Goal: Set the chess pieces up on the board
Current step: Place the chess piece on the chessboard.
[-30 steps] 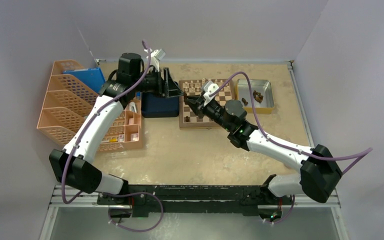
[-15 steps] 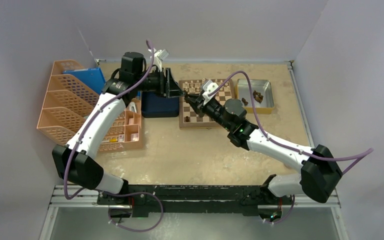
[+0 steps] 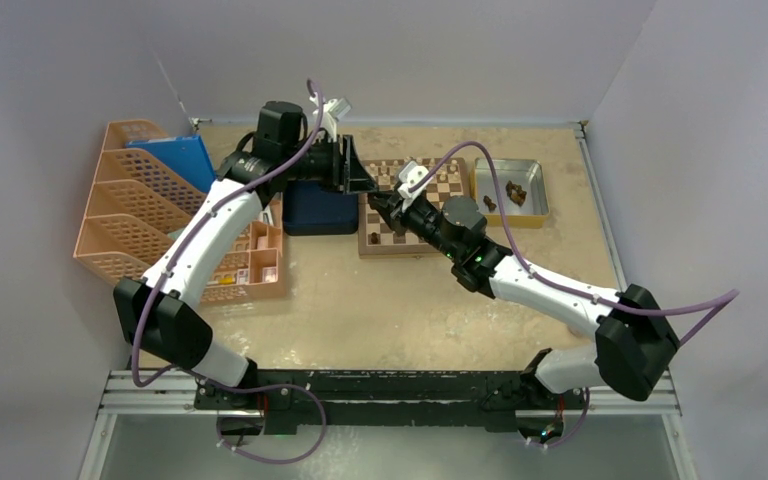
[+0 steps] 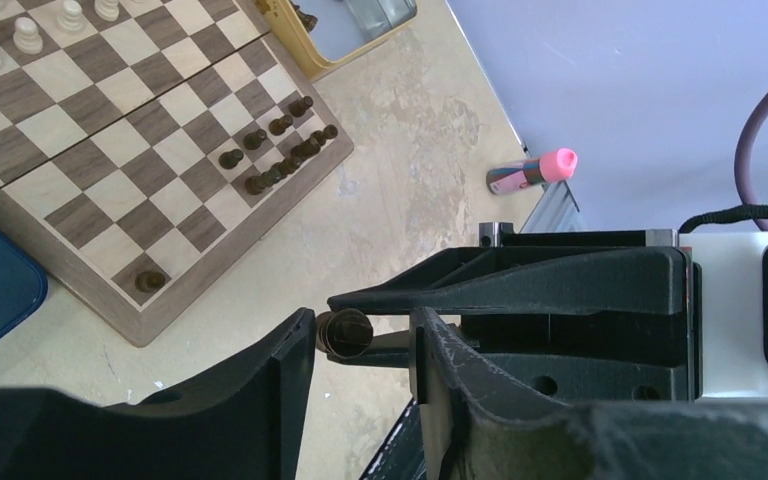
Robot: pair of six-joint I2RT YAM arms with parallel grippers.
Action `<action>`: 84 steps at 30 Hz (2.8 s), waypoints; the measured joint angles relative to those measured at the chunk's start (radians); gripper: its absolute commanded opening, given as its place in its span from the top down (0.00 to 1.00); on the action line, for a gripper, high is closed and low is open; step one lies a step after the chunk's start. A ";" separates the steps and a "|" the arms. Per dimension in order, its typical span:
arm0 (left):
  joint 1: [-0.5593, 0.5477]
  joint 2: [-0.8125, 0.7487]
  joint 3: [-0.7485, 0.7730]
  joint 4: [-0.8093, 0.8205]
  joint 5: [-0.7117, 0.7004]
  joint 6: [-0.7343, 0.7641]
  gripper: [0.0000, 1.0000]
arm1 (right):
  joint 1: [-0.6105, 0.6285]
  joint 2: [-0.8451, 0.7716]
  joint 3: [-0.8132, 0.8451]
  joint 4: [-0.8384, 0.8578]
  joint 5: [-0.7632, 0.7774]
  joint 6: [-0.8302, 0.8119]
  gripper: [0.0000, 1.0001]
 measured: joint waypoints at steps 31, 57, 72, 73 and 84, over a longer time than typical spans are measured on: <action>-0.011 0.007 0.013 -0.061 -0.061 0.076 0.96 | 0.000 0.014 0.010 -0.022 0.011 -0.008 0.65; -0.148 -0.020 -0.282 0.248 -0.396 0.040 0.96 | -0.267 -0.028 0.097 -0.239 0.400 0.419 0.46; -0.243 0.011 -0.353 0.522 -0.551 0.037 0.95 | -0.525 0.203 0.195 -0.389 0.372 0.605 0.49; -0.245 0.024 -0.353 0.533 -0.550 0.036 0.95 | -0.545 0.212 0.196 -0.398 0.365 0.608 0.49; -0.341 0.169 -0.319 0.556 -0.554 0.052 0.95 | -0.648 0.228 0.200 -0.423 0.308 0.607 0.49</action>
